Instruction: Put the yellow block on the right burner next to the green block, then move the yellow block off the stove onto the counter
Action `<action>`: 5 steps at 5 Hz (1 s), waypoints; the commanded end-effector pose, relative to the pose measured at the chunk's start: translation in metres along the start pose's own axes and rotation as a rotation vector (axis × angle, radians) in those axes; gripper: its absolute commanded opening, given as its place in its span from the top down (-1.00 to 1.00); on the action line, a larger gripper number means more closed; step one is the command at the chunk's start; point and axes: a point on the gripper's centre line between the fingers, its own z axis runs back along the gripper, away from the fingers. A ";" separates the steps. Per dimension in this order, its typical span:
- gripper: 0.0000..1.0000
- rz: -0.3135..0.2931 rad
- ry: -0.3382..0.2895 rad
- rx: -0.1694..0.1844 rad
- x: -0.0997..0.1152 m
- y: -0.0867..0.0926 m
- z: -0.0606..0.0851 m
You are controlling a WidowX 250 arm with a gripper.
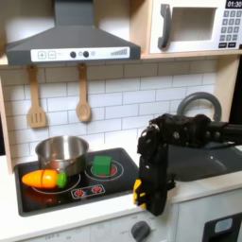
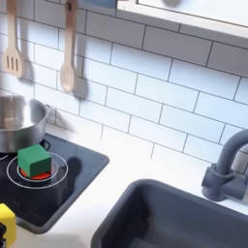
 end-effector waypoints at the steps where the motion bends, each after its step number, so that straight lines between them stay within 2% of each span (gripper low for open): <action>1: 1.00 0.007 -0.012 -0.007 0.012 -0.001 0.004; 2: 1.00 0.013 -0.020 -0.023 0.018 -0.004 0.007; 5: 1.00 0.016 -0.016 -0.027 0.021 -0.008 0.006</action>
